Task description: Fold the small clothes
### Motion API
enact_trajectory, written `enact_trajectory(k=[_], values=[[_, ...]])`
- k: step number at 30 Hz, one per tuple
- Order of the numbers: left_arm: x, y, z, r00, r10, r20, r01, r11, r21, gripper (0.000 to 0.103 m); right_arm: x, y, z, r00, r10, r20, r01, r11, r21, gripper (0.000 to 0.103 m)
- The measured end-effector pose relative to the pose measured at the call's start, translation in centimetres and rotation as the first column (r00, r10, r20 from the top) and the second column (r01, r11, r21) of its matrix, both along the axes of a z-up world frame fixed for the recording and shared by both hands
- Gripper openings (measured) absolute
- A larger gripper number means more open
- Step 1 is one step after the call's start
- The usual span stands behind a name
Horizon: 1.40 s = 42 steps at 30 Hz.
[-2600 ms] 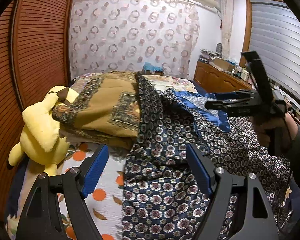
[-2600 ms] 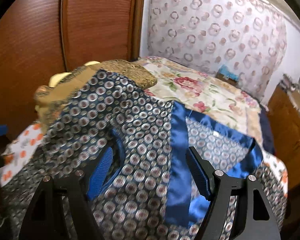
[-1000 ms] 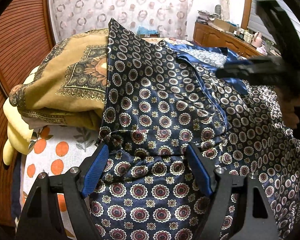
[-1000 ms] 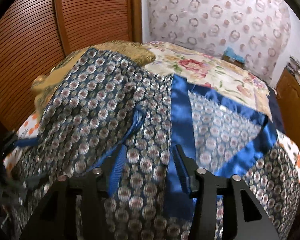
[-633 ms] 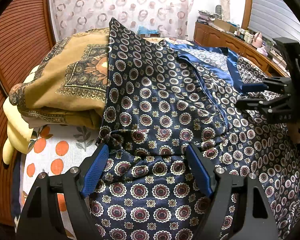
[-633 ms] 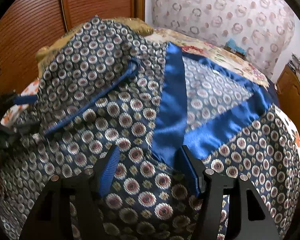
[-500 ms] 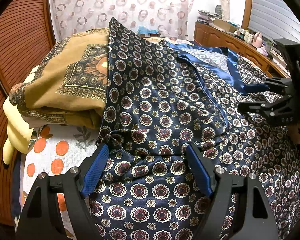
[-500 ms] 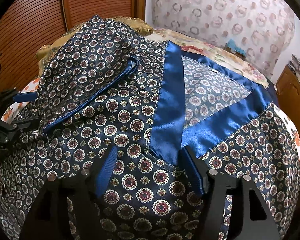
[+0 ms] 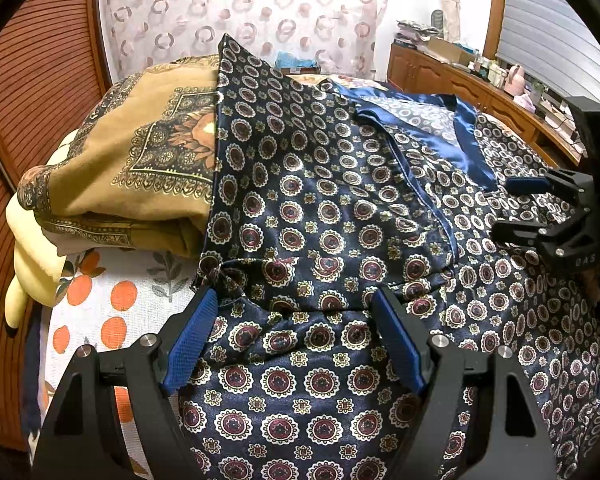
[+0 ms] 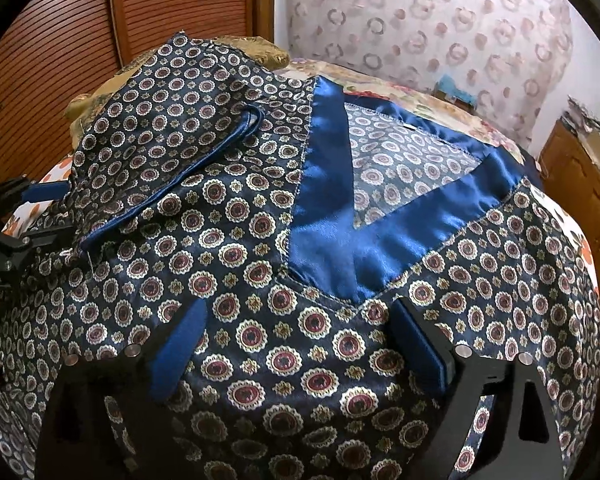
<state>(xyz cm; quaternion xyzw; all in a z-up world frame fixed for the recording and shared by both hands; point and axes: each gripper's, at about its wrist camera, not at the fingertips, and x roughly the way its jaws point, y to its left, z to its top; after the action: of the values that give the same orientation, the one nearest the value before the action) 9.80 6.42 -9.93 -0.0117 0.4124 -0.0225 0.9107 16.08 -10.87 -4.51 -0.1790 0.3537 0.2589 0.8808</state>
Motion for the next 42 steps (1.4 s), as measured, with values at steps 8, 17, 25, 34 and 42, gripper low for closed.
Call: enact_trajectory(k=[8,17,25,34,42], values=[[0.0,0.1,0.0,1.0,0.0,0.001,0.0,1.0,-0.004,0.08,-3.5,-3.4,0.9,0.999,0.007,0.05,-0.006,1.0,-0.023,0.094],[-0.8,0.5,0.6,0.999,0.004,0.049,-0.002,1.0,-0.024,0.08,-6.5,-17.0,2.8,0.971,-0.225,0.082,0.217,0.972,0.093,0.089],[-2.6,-0.7,4.0,0.989,-0.003,0.146,0.008,1.0,-0.028,0.08,-7.1,-27.1,2.3,0.908,-0.417,0.03,0.408,0.899,0.158,0.075],[-3.8,-4.6,6.3,0.973,-0.107,0.204,0.115,0.993,-0.03,0.08,-6.3,-31.2,0.8,0.891,-0.445,-0.086,0.452,0.858,0.242,0.045],[-4.5,-6.4,6.2,0.966,-0.149,0.21,0.155,0.988,-0.008,0.08,-6.9,-31.6,0.9,0.894,-0.447,-0.038,0.445,0.87,0.214,0.015]])
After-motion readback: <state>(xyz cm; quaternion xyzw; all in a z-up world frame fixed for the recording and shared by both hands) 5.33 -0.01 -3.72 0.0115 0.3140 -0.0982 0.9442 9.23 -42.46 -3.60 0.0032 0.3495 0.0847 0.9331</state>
